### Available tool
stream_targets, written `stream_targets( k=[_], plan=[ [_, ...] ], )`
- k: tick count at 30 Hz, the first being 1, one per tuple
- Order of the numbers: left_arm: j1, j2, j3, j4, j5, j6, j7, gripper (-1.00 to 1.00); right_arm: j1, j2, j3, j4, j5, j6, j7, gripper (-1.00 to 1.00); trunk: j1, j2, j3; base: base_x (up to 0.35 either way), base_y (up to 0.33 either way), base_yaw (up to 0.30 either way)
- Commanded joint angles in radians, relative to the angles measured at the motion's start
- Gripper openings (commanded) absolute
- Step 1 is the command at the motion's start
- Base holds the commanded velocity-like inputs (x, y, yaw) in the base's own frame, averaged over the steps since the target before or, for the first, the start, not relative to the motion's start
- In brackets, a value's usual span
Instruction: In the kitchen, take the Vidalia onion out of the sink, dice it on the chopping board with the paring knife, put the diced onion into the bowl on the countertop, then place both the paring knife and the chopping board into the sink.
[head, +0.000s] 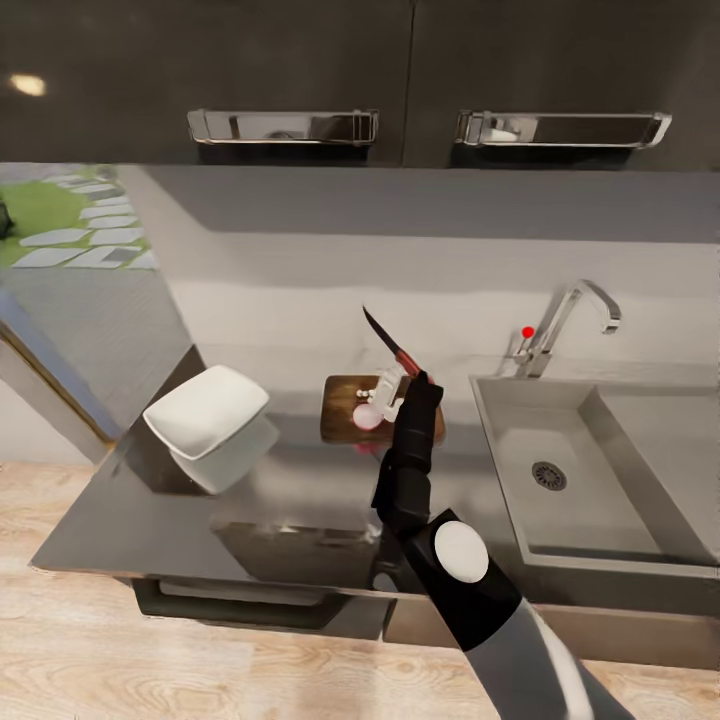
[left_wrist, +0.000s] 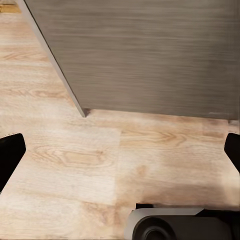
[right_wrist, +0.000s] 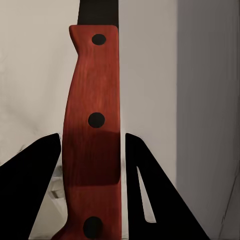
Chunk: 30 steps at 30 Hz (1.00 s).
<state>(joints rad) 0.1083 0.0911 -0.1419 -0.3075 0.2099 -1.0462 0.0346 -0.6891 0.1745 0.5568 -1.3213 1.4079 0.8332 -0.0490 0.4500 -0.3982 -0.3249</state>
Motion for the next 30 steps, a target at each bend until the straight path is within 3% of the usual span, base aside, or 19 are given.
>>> stream_targets(
  k=[1, 13, 30],
  plan=[
    [0.001, 0.001, -0.008, -0.002, 0.008, -0.001, 0.003, 1.0, -0.001, 0.0, 0.002, 0.001, -0.004, 0.006, -0.005, -1.0, 0.0, -0.002, -0.002, -0.293, 0.0, 0.0],
    [0.001, 0.001, -0.008, -0.002, 0.008, -0.001, 0.003, 1.0, -0.001, 0.0, 0.006, 0.07, -0.005, 0.006, 0.021, -1.0, 0.0, -0.002, -0.002, -0.236, 0.048, 0.0],
    [0.002, 0.001, -0.008, -0.002, 0.008, -0.001, 0.004, 1.0, -0.001, 0.0, 0.006, 0.207, -0.006, 0.006, 0.058, -1.0, 0.0, -0.002, -0.002, 0.043, 0.026, 0.0]
  ],
)
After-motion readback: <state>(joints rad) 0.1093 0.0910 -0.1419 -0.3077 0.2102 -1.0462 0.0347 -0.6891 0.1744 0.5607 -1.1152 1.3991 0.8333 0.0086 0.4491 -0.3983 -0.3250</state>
